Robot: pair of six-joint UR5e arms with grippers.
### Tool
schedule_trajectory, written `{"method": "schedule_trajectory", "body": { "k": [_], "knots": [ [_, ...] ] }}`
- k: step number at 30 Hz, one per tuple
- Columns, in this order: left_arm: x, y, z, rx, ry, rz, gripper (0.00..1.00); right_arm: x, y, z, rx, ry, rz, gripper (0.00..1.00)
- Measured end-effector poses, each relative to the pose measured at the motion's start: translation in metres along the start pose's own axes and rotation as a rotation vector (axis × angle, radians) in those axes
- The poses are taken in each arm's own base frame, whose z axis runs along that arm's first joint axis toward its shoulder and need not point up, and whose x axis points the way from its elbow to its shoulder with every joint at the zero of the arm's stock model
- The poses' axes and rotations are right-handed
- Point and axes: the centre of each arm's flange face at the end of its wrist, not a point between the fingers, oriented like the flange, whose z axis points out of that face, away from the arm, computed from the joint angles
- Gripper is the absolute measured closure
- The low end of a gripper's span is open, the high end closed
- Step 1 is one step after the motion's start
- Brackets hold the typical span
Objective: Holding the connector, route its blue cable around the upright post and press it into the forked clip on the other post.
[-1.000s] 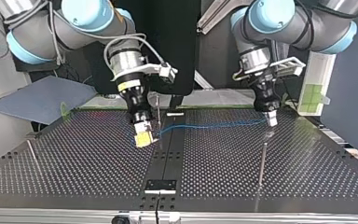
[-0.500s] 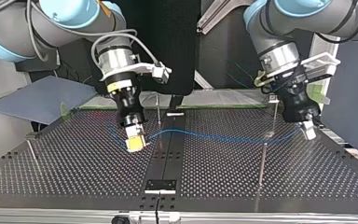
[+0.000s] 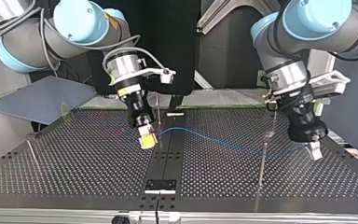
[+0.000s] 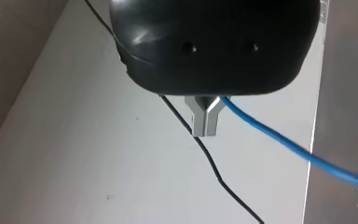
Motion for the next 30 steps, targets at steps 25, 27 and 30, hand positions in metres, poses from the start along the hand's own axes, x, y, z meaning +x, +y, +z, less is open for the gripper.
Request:
{"method": "schedule_trajectory", "body": {
  "k": [25, 27, 30],
  "knots": [
    [0.057, 0.045, 0.073, 0.014, 0.059, 0.017, 1.0, -0.031, -0.019, 0.041, 0.071, -0.006, 0.006, 1.0],
    [0.063, 0.052, 0.079, 0.013, 0.066, 0.023, 1.0, -0.039, -0.022, 0.045, 0.075, -0.013, 0.007, 1.0],
    [0.073, 0.064, 0.089, 0.01, 0.081, 0.034, 1.0, -0.045, -0.026, 0.048, 0.08, -0.017, 0.009, 1.0]
  ]
}}
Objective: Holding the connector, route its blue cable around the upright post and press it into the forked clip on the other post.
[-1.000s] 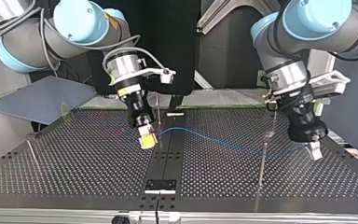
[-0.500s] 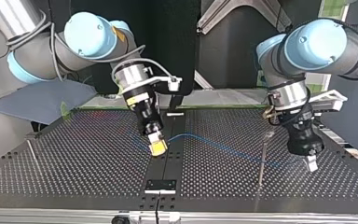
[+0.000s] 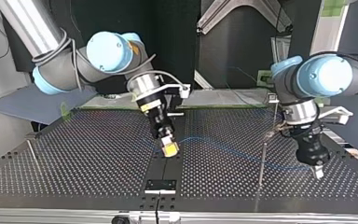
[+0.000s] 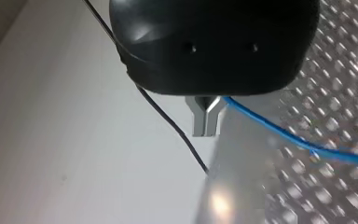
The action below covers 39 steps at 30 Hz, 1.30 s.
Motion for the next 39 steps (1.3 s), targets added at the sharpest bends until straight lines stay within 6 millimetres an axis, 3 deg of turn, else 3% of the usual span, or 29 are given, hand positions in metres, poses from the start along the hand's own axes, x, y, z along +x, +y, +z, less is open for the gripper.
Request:
{"method": "schedule_trajectory", "body": {
  "k": [5, 10, 15, 34, 39],
  "knots": [
    [0.018, 0.012, 0.01, 0.009, 0.034, 0.016, 1.0, 0.001, 0.0, 0.005, 0.0, 0.008, 0.006, 1.0],
    [0.024, 0.015, 0.014, 0.028, 0.044, 0.018, 1.0, -0.002, 0.0, 0.009, 0.0, 0.008, 0.008, 1.0],
    [0.035, 0.016, 0.018, 0.04, 0.065, 0.022, 0.98, -0.014, -0.002, 0.015, 0.002, -0.003, 0.009, 1.0],
    [0.116, 0.022, 0.019, 0.085, 0.216, 0.033, 0.98, -0.06, -0.003, 0.022, -0.001, -0.058, 0.016, 1.0],
    [0.123, 0.021, 0.017, 0.088, 0.228, 0.03, 1.0, -0.074, -0.004, 0.021, -0.002, -0.076, 0.022, 1.0]
  ]
}}
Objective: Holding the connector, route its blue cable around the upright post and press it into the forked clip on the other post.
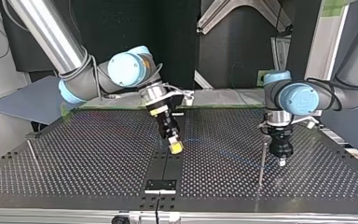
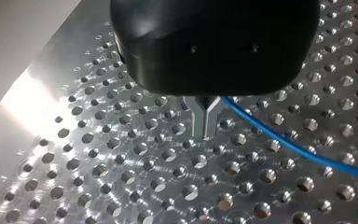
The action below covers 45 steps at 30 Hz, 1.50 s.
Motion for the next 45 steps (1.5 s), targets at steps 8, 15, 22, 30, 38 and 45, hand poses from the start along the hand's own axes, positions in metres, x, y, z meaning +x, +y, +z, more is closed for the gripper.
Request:
{"method": "schedule_trajectory", "body": {
  "k": [8, 15, 22, 30, 38, 45],
  "knots": [
    [0.003, -0.007, -0.002, 0.014, 0.004, -0.002, 1.0, -0.016, -0.001, -0.004, -0.005, -0.011, 0.007, 1.0],
    [0.007, -0.016, -0.008, 0.013, 0.02, 0.007, 0.85, -0.031, -0.001, -0.01, -0.009, -0.023, 0.009, 1.0],
    [0.01, -0.023, -0.013, 0.015, 0.031, 0.005, 0.85, -0.042, 0.0, -0.014, -0.012, -0.031, 0.009, 1.0],
    [0.012, -0.023, -0.016, 0.003, 0.049, -0.034, 0.27, -0.048, 0.0, -0.017, -0.014, -0.037, 0.009, 1.0],
    [0.012, -0.022, -0.017, -0.016, 0.048, -0.094, 0.23, -0.053, 0.0, -0.02, -0.014, -0.041, 0.009, 1.0],
    [0.011, -0.021, -0.015, -0.021, 0.037, -0.143, 0.29, -0.055, 0.001, -0.021, -0.015, -0.044, 0.009, 1.0]
  ]
}}
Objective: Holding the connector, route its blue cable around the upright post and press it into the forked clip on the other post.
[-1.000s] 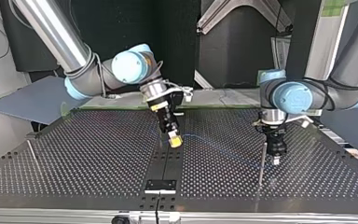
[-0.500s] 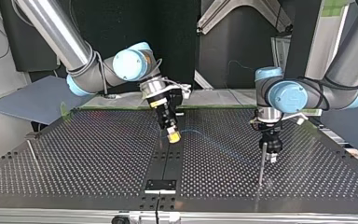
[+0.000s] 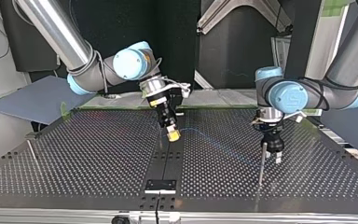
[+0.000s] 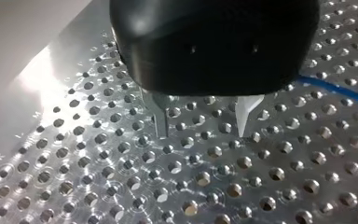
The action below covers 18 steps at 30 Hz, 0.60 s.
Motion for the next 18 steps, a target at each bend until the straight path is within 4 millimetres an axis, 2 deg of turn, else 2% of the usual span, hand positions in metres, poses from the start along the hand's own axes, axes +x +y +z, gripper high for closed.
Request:
{"method": "schedule_trajectory", "body": {
  "k": [4, 7, 9, 10, 11, 18],
  "knots": [
    [-0.001, 0.001, 0.001, 0.0, -0.01, 0.011, 0.29, -0.004, 0.0, -0.002, -0.002, -0.007, 0.001, 1.0],
    [-0.002, 0.001, 0.002, -0.002, -0.014, 0.03, 0.21, -0.008, -0.001, -0.005, -0.005, -0.012, 0.003, 1.0],
    [-0.002, 0.002, 0.002, -0.008, -0.015, 0.045, 0.21, -0.012, -0.001, -0.007, -0.007, -0.014, 0.004, 1.0],
    [-0.001, 0.003, 0.001, -0.012, -0.014, 0.055, 0.06, -0.014, -0.001, -0.007, -0.008, -0.016, 0.004, 1.0],
    [-0.001, 0.003, 0.001, -0.014, -0.013, 0.063, 0.0, -0.016, -0.001, -0.009, -0.009, -0.018, 0.004, 1.0],
    [0.002, 0.006, -0.002, -0.025, 0.004, 0.09, 0.0, -0.029, -0.002, -0.017, -0.018, -0.039, 0.005, 1.0]
  ]
}}
